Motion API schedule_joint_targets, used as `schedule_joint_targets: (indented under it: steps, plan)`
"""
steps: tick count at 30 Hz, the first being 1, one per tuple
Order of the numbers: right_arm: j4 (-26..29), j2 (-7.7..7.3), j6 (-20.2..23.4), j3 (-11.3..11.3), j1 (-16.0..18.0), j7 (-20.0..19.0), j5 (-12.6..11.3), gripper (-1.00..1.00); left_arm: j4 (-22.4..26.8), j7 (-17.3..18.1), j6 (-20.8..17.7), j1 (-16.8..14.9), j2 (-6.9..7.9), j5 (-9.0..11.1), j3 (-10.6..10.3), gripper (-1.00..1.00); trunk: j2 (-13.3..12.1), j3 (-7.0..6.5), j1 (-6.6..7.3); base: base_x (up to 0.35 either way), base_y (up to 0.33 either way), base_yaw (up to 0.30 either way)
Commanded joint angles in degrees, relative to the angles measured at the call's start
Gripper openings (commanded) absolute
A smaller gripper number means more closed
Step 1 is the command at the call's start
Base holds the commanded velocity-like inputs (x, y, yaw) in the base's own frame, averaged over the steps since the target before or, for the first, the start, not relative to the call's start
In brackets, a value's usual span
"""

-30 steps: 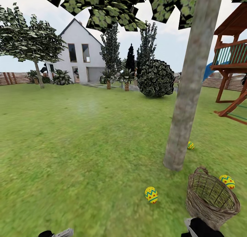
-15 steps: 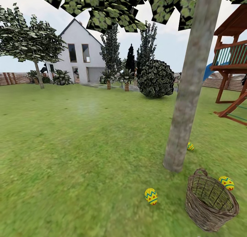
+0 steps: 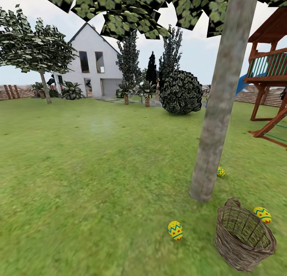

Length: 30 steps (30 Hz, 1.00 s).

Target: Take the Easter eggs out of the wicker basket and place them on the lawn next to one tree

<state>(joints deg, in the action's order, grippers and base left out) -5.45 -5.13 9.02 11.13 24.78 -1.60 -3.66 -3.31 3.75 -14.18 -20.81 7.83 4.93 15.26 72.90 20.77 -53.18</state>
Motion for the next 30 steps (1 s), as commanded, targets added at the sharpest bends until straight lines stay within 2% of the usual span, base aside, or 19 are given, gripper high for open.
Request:
schedule_joint_targets:
  steps: [1, 8, 15, 18, 22, 30]
  plan:
    - [-0.1, 0.29, -0.1, 0.5, -0.2, -0.1, -0.4, 1.0, -0.1, 0.2, 0.8, 0.3, 0.06, 0.5, 0.0, 1.0, -0.4, -0.15, 0.23, 0.0, 0.0, 0.0]
    - [-0.1, 0.47, -0.6, 0.5, -2.8, 1.1, -0.4, 1.0, -0.1, 0.2, 1.7, 2.8, -0.23, 0.5, 0.0, 1.0, -3.2, -1.66, 1.76, 0.0, 0.0, 0.0]
    - [-0.1, 0.33, -4.2, 0.5, -5.9, 1.2, -0.5, 1.0, -0.1, 0.2, 1.8, 3.9, -0.21, 0.5, 0.0, 1.0, -6.0, -3.28, 3.3, 0.0, 0.0, 0.0]
    - [-0.1, 0.4, -4.9, 0.5, -7.3, 1.3, -0.5, 1.0, -0.1, 0.3, 2.8, 5.5, -0.25, 0.6, 0.0, 1.0, -7.2, -3.97, 3.96, 0.0, 0.0, 0.0]
    - [-0.1, 0.39, -5.9, 0.5, -8.8, 1.3, -0.5, 1.0, -0.2, 2.1, 6.9, 8.4, -0.12, 0.6, 0.0, 1.0, -8.8, -4.87, 4.84, 0.0, 0.0, 0.0]
    - [-0.1, 0.32, -8.0, 0.5, -12.1, 1.3, -0.5, 1.0, -0.2, 4.3, 9.0, 14.3, -0.41, 0.6, 0.0, 1.0, -12.0, -6.75, 6.6, 0.0, 0.0, 0.0]
